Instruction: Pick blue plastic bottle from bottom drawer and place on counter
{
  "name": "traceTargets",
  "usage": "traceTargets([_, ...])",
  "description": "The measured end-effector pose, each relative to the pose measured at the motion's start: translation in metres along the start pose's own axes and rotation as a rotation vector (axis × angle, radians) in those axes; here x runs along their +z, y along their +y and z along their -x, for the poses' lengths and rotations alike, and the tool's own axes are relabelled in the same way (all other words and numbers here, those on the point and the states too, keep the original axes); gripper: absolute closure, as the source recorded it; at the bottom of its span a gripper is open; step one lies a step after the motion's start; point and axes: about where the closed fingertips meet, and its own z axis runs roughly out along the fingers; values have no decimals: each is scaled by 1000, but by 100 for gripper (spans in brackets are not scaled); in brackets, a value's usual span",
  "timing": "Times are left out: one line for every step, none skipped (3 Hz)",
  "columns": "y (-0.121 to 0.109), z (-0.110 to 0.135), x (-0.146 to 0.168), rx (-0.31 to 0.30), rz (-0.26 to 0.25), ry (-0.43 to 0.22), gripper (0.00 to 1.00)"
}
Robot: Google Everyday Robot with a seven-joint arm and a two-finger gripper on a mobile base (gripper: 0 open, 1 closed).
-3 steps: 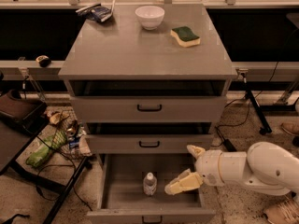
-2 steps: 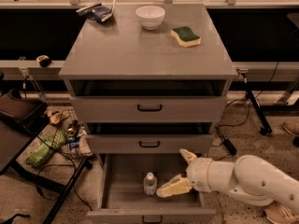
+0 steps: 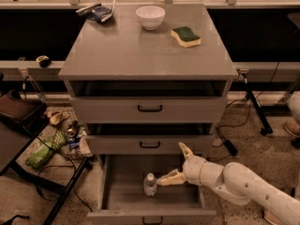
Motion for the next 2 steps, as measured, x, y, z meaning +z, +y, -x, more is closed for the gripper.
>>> traceTargets([-2,-61,32,71,46,-37,0])
traceTargets([5,-81,44,120,56,-54,0])
